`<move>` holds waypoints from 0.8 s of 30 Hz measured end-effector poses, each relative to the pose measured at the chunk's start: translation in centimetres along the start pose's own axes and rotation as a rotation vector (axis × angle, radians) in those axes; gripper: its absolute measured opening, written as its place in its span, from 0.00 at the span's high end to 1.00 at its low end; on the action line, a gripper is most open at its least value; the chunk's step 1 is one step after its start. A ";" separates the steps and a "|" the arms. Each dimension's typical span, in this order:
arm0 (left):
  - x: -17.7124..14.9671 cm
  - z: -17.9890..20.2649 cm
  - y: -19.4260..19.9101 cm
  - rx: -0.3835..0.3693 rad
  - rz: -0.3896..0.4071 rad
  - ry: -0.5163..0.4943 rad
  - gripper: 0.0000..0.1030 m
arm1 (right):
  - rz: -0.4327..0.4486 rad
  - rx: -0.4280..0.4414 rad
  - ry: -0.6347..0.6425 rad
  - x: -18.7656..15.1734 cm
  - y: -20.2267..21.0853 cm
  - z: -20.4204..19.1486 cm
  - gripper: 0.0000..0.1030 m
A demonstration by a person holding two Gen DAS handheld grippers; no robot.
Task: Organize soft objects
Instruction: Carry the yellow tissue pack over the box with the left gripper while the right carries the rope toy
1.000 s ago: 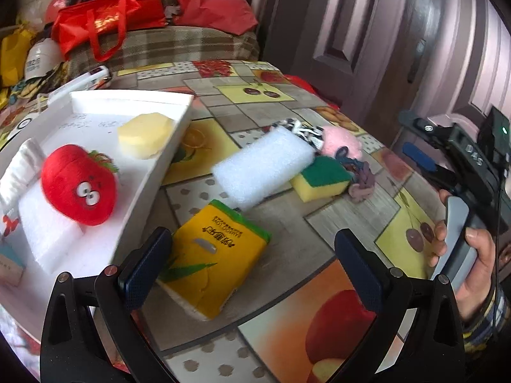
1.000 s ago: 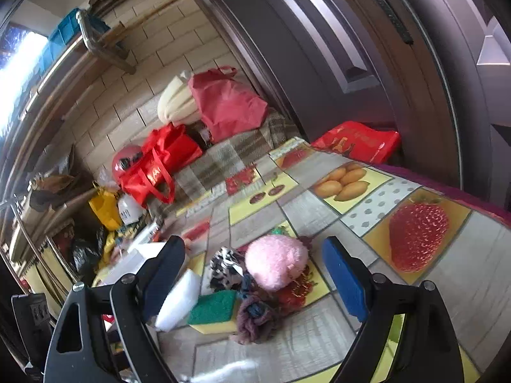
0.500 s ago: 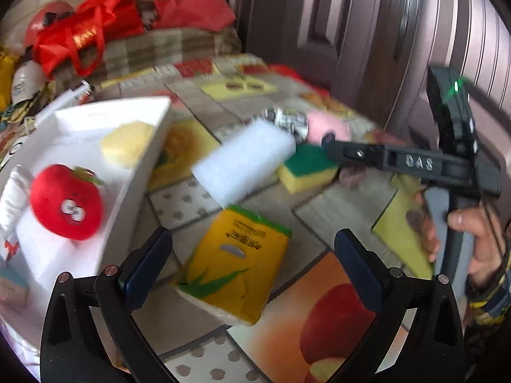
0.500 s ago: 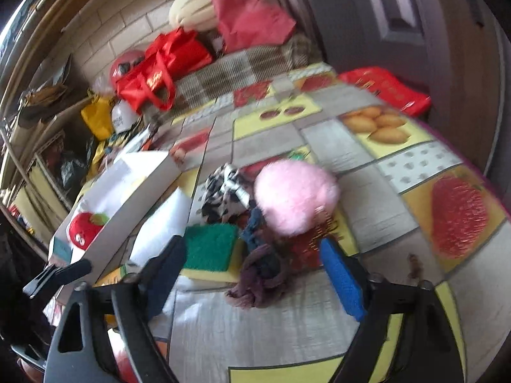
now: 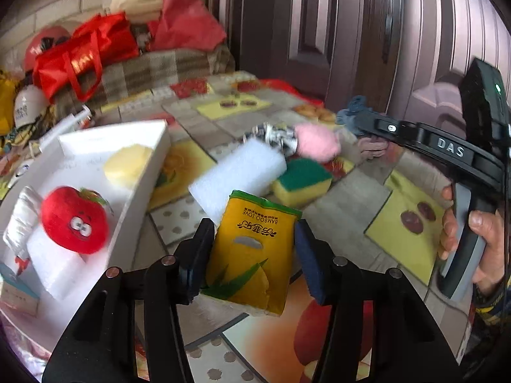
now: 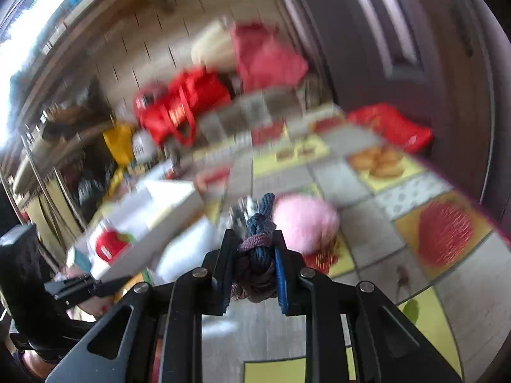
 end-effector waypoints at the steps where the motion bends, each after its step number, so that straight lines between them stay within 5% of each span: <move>1: 0.1 0.0 0.3 -0.001 0.016 0.000 0.50 | 0.042 0.005 -0.007 0.3 0.7 0.0 0.79; 7: 1.0 -0.4 2.0 0.030 0.113 0.006 0.50 | 0.187 0.009 -0.005 1.4 2.9 -1.2 0.79; 15: 1.3 -0.8 3.3 0.066 0.180 -0.001 0.50 | 0.209 0.004 0.036 1.3 3.0 -2.7 0.79; 24: 1.4 -3.2 6.0 0.214 0.278 -0.022 0.50 | 0.192 0.022 0.127 0.4 2.2 -6.0 0.79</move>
Point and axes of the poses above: each gripper's, at about its wrist camera, not at the fingertips, and y roughly against the way its jaws point, z to its right, x to its top, the point moved 7 cm from there along -y, roughly the way its jaws point, and after that the axes turned 11 degrees about -x, right-handed, at the moved point
